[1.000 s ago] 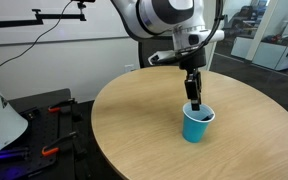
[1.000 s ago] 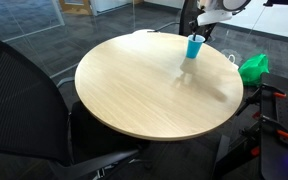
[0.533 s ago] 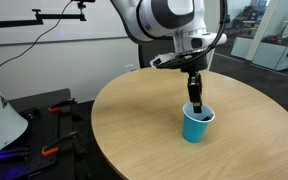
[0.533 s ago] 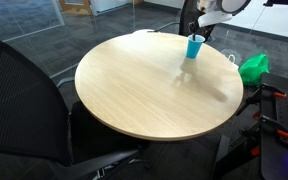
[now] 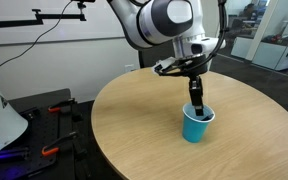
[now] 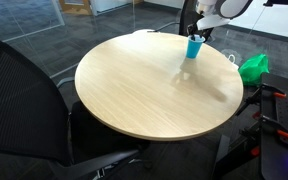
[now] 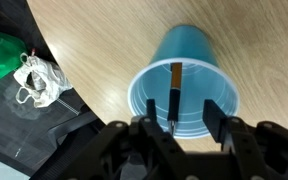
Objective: Remove the orange and black pen from the light blue cup
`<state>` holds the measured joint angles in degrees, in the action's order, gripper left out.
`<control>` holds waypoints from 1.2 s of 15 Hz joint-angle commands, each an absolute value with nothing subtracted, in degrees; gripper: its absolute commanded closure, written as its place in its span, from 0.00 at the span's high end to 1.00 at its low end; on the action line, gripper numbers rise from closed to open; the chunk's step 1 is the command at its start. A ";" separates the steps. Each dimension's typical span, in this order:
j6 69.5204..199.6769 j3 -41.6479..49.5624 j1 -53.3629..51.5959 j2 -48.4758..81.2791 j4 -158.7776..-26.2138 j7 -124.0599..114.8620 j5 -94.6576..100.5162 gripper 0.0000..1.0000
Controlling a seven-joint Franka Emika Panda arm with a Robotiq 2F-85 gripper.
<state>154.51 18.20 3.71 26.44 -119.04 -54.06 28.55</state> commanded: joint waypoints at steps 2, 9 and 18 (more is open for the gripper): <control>157.05 20.88 1.40 27.79 -119.06 -52.42 27.50 0.52; 157.04 22.03 0.21 29.11 -118.72 -52.53 27.17 0.52; 156.58 21.96 0.34 31.17 -116.84 -51.97 25.58 0.50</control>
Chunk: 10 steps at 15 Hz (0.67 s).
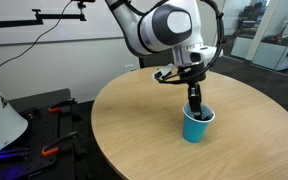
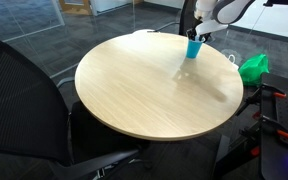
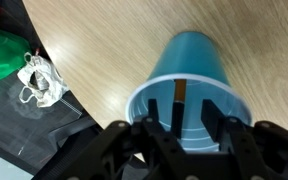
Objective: Remove the orange and black pen from the light blue cup
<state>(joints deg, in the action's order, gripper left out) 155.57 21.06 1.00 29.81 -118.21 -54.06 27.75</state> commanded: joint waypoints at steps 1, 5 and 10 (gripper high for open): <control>156.59 21.92 0.41 31.47 -116.55 -51.87 25.32 0.49; 156.44 21.84 0.59 32.28 -115.53 -51.51 23.82 0.49; 156.30 21.92 0.55 32.88 -114.43 -50.70 22.19 0.49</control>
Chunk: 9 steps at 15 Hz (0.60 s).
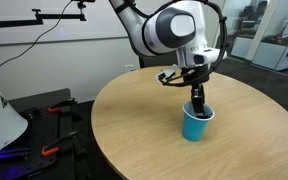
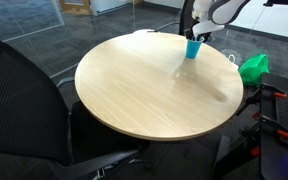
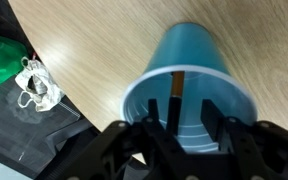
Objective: Remove the orange and black pen from the light blue cup
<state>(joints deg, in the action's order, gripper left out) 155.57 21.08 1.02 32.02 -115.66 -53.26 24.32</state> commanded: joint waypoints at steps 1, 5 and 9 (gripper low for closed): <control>156.25 21.93 0.56 32.98 -114.22 -50.51 21.77 0.49; 156.38 22.18 0.41 33.02 -113.89 -50.55 21.18 0.48; 156.49 22.74 0.12 32.84 -113.76 -51.02 21.42 0.48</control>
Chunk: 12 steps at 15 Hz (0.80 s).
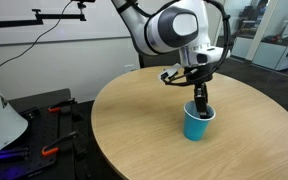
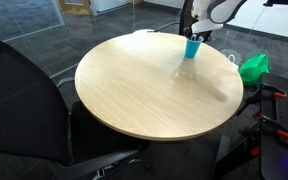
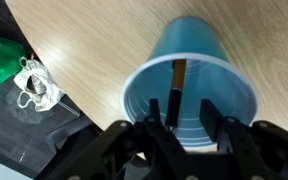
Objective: Remove the orange and black pen from the light blue cup
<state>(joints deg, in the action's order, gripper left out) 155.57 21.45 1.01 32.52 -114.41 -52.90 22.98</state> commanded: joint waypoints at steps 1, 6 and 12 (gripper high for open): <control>156.50 22.96 -0.01 32.85 -113.68 -51.22 21.53 0.48; 156.60 23.52 -0.22 33.07 -113.24 -51.69 21.67 0.37; 156.75 24.71 -0.95 33.29 -113.07 -52.71 22.20 0.28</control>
